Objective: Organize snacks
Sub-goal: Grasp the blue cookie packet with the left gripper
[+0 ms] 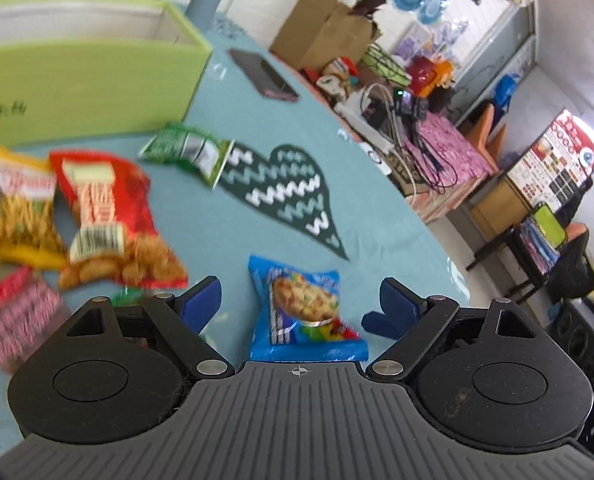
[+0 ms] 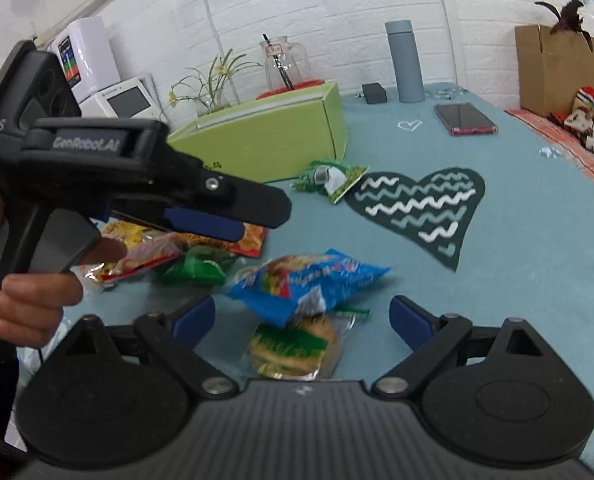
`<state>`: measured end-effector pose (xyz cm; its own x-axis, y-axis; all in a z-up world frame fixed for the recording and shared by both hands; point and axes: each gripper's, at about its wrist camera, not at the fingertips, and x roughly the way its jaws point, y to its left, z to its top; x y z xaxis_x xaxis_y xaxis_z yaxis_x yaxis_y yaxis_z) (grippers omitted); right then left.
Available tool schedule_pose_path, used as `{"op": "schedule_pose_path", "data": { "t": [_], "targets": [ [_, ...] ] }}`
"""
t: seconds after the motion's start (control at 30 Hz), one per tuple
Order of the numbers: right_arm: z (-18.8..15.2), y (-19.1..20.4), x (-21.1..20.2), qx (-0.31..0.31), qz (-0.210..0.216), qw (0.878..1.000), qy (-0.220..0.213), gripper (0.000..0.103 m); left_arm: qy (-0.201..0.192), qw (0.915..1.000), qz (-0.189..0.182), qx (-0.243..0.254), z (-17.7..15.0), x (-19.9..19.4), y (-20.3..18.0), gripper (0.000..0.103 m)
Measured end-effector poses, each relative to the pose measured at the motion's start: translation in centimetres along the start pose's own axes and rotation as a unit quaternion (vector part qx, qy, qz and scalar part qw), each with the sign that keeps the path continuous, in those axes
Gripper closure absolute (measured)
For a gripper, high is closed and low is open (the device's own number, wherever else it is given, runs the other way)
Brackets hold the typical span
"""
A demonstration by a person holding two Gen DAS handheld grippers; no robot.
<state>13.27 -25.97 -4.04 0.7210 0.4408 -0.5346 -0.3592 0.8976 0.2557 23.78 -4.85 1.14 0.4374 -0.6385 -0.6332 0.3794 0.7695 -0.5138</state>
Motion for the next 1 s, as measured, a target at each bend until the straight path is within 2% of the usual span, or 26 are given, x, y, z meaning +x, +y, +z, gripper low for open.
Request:
{"op": "schedule_pose_path", "data": {
  "t": [0.13, 0.27, 0.33, 0.47, 0.5, 0.63, 0.7, 0.83, 0.9, 1.0],
  "targets": [
    [-1.3, 0.6, 0.0, 0.01, 0.002, 1.0, -0.003, 0.009, 0.009, 0.9997, -0.007, -0.023, -0.3, 0.2, 0.8, 0.033],
    [-0.1, 0.4, 0.9, 0.0, 0.008, 1.0, -0.012, 0.009, 0.012, 0.9998, -0.009, -0.015, 0.6, 0.8, 0.7, 0.031],
    [0.6, 0.3, 1.5, -0.012, 0.013, 1.0, -0.011, 0.009, 0.021, 0.9997, -0.013, -0.007, 0.8, 1.4, 0.7, 0.034],
    [1.5, 0.3, 3.2, -0.033, 0.018, 0.999, 0.012, 0.009, 0.035, 0.9993, -0.012, 0.008, 0.8, 2.3, 0.6, 0.062],
    [1.7, 0.4, 3.5, -0.044, 0.022, 0.999, 0.014, 0.01, 0.036, 0.9992, -0.013, 0.007, 1.0, 2.5, 0.6, 0.064],
    [3.5, 0.8, 5.3, -0.089, 0.029, 0.996, 0.004, 0.009, 0.028, 0.9991, 0.02, 0.023, 2.5, 3.9, 0.7, 0.061],
    [4.6, 0.4, 6.8, -0.106, 0.032, 0.994, 0.013, 0.01, 0.032, 0.9987, 0.036, 0.014, 3.6, 5.2, 1.4, 0.064],
    [6.0, -1.4, 8.2, -0.081, 0.028, 0.996, 0.028, 0.01, 0.031, 0.9991, 0.023, -0.015, 4.8, 5.4, 2.7, 0.06],
    [5.8, -2.0, 7.3, -0.07, 0.015, 0.997, 0.016, 0.01, 0.022, 0.9993, 0.027, -0.017, 4.7, 4.9, 2.9, 0.052],
    [5.0, -2.4, 6.8, -0.049, 0.006, 0.999, 0.014, 0.01, 0.027, 0.9991, 0.027, -0.017, 5.1, 5.5, 2.8, 0.051]
  ]
}}
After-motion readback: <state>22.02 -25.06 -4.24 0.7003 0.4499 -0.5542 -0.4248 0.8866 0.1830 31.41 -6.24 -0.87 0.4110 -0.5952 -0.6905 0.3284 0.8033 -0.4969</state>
